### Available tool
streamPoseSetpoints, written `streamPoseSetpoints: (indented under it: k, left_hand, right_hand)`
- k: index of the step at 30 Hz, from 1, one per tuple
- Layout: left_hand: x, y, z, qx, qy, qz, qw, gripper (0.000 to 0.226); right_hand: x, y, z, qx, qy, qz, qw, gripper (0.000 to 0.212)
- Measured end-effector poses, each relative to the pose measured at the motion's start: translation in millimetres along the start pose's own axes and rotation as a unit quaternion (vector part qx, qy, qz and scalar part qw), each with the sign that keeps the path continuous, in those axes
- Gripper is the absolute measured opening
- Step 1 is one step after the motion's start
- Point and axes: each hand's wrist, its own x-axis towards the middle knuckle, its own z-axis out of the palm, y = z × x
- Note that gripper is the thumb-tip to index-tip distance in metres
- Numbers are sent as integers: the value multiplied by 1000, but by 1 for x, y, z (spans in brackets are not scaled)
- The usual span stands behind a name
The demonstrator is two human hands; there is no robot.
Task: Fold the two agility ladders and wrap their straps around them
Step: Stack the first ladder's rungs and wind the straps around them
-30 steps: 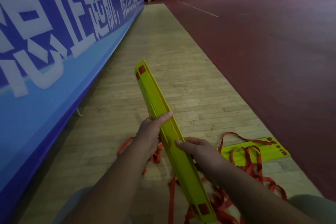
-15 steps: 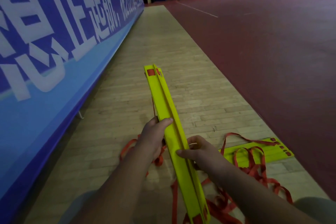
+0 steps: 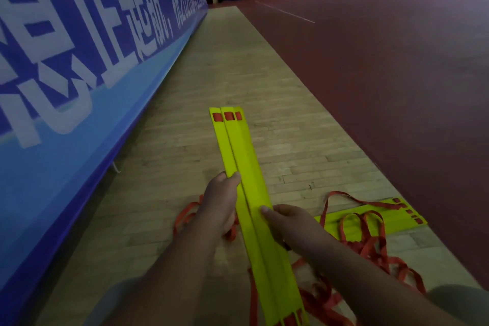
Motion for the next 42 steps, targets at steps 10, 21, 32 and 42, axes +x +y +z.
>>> streamPoseSetpoints:
  k: [10,21,32,42]
  left_hand:
    - [20,-24,-4,10,-18,6,1000,52]
    - [-12,3,12,-34,-24,-45,998,32]
    - [-11,1,6,18,-70,-4,997,23]
    - [11,-10,-8,123,-33,63,990,34]
  right_hand:
    - [6,5,0,-99,82,-41,991,26]
    - [2,5,6,-63,17,-105,992,29]
    - [-3,-2,3,49,25,-80,995,14]
    - [14,11,3,93,47,-34,994,25]
